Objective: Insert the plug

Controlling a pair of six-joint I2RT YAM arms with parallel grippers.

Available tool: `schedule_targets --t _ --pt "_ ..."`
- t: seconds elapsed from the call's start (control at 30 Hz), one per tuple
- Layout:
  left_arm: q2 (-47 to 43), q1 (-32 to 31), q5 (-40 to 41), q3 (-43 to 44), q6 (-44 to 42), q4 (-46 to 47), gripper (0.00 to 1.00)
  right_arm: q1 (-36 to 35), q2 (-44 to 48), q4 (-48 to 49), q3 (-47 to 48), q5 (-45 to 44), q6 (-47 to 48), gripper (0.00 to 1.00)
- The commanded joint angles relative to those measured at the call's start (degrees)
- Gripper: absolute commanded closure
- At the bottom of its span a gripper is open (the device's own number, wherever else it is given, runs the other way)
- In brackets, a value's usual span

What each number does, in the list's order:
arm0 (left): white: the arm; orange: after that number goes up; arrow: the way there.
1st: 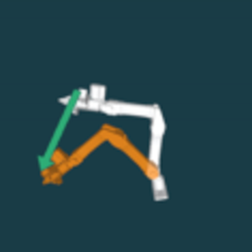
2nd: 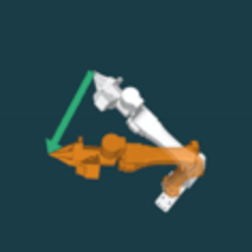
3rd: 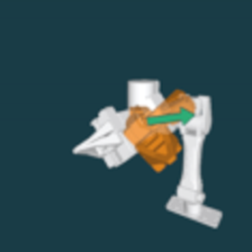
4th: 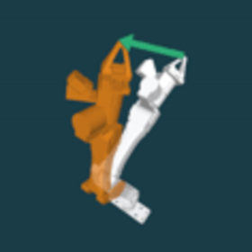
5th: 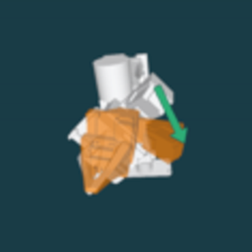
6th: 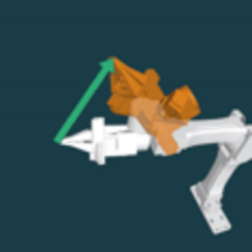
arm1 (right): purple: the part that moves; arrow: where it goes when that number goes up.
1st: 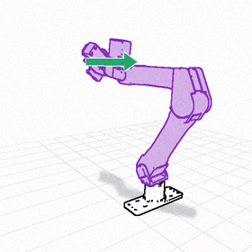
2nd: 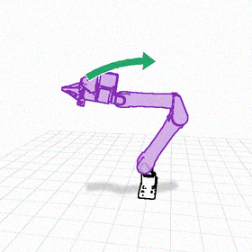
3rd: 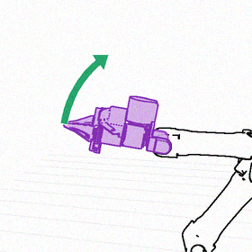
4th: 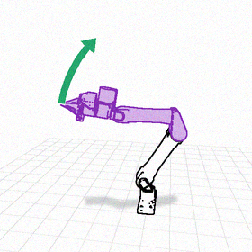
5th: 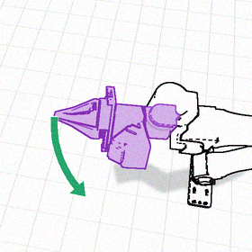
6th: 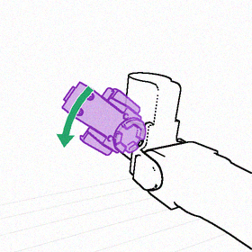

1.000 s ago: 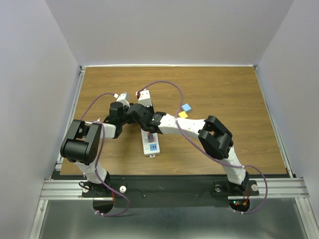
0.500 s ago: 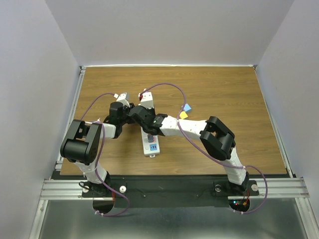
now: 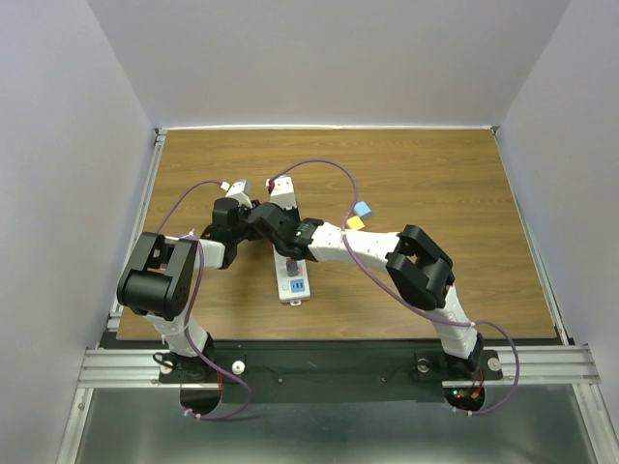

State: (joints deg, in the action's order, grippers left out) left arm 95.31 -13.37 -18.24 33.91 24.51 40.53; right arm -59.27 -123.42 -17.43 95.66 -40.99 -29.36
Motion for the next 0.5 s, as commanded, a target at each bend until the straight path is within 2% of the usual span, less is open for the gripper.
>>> schedule_targets --t 0.0,0.23,0.47 --pt "1.02 0.18 -0.39 1.51 -1.31 -1.25 0.60 1.35 -7.18 -10.34 -3.72 5.75 0.27 1.00" --pt "1.11 0.18 -0.48 1.51 -1.22 -1.25 0.60 1.78 -8.51 -10.61 -3.37 7.33 0.36 1.00" --pt "1.02 0.18 -0.57 1.51 -1.40 -1.25 0.60 1.87 -8.33 -11.04 -6.88 9.70 -0.87 1.00"
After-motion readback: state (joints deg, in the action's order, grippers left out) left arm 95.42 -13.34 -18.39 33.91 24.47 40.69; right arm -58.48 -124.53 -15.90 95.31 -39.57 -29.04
